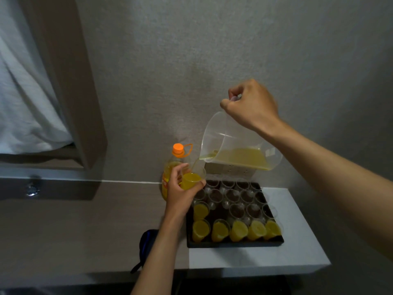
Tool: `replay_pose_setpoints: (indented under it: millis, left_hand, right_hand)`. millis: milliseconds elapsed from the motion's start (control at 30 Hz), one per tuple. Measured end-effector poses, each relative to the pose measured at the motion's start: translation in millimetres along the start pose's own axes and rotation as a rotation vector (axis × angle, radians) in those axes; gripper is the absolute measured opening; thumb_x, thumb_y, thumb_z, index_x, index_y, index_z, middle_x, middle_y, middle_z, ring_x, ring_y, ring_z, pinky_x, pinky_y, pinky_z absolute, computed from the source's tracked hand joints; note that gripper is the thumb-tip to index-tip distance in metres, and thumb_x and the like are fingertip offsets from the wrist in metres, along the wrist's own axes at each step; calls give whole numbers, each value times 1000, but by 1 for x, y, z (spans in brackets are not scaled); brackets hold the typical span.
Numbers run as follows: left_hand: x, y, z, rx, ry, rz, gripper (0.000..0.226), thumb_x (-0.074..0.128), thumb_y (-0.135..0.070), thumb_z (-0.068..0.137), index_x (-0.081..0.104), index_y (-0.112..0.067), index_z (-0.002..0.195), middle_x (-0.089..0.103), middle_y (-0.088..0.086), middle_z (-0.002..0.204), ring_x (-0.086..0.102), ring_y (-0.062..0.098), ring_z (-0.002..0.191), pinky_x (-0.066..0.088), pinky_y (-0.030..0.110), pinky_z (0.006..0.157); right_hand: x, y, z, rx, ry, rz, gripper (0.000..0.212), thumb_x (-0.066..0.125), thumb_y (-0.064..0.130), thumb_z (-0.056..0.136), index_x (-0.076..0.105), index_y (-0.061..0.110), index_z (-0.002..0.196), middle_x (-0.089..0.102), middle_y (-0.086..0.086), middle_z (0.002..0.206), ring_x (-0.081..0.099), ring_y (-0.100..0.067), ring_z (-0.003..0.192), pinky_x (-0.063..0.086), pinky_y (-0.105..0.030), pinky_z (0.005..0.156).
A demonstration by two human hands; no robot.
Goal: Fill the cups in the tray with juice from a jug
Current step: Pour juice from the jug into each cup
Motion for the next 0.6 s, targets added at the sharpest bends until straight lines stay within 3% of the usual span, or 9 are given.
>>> replay_pose_setpoints:
  millis: [200,333,600]
  left_hand:
    - [0,-3,-3,4,-5,8,62,90,-7,72,61,-27,123,67,-5,123,65,11,114,53,19,85]
    - [1,-4,-5,5,-12,14,62,90,-6,72,61,-27,123,67,-6,122,65,10,112,52,17,84]
    - [4,-4,-5,16,-8,16,63,90,-8,72,61,-25,124,68,-5,123,66,13,114,54,26,91]
  right_hand:
    - [-1,0,-1,-17,-6,8,30,61,30,78,54,5,64,51,-6,56,56,-27,60,40,-31,58]
    - [-3,0,-2,-26,0,9,30,61,30,79,51,10,58,47,-4,54,52,-24,58,39,-31,57]
    - [-6,-2,-2,-26,-4,-2,30,61,28,79,47,14,57,44,0,54,45,-19,54,36,-28,55]
Point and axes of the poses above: each hand's wrist, its own z-axis towards the middle knuckle, its own x-axis out of the palm, y = z × x, the point moved 7 cm from there along z, towards the middle knuckle
